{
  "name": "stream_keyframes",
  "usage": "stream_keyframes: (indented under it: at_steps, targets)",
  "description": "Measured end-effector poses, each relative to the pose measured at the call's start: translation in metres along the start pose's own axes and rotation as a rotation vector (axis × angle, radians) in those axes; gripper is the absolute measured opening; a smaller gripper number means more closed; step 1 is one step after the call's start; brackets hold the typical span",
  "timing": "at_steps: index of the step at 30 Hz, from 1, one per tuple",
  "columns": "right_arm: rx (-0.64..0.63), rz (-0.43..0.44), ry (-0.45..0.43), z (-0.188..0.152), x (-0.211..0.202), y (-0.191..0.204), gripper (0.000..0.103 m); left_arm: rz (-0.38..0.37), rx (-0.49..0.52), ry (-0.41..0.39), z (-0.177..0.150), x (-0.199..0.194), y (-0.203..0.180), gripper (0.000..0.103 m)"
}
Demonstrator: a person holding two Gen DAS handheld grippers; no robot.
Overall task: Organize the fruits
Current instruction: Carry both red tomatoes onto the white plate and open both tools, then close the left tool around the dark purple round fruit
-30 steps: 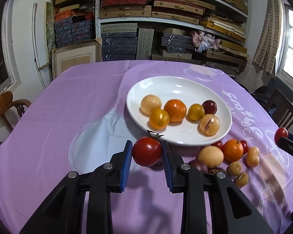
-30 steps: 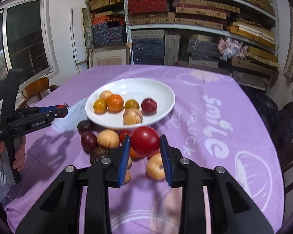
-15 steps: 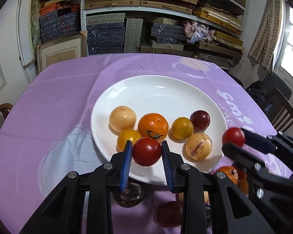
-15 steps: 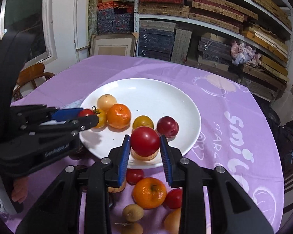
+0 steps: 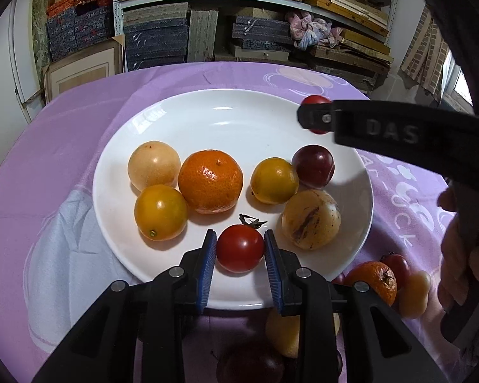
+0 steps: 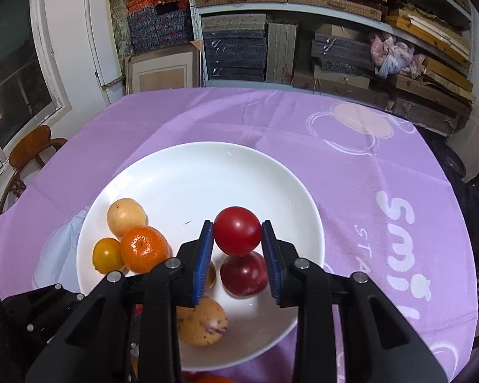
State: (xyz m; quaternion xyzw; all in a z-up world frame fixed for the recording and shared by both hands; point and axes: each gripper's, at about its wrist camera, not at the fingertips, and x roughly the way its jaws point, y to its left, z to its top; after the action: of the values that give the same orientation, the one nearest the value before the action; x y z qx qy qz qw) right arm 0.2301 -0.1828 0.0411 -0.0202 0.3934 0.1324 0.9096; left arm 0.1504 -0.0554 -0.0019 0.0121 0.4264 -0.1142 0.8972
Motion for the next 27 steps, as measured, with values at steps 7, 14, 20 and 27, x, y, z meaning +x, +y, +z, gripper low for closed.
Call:
stream_keyframes:
  at_steps: [7, 14, 20, 27]
  targets:
    - [-0.047, -0.032, 0.092, 0.004, 0.041, 0.011, 0.031, 0.004, -0.028, -0.004, 0.005, -0.002, 0.005, 0.048]
    - [0.016, 0.005, -0.114, 0.013, -0.047, -0.009, 0.055, 0.033, -0.049, -0.083, 0.008, -0.044, 0.020, 0.064]
    - [0.025, -0.030, -0.362, -0.038, -0.167, -0.018, 0.088, 0.077, -0.103, -0.165, -0.006, -0.100, 0.041, 0.073]
    - [0.118, -0.070, -0.453, -0.146, -0.192, -0.031, 0.092, 0.185, -0.108, -0.140, -0.060, -0.106, 0.057, 0.073]
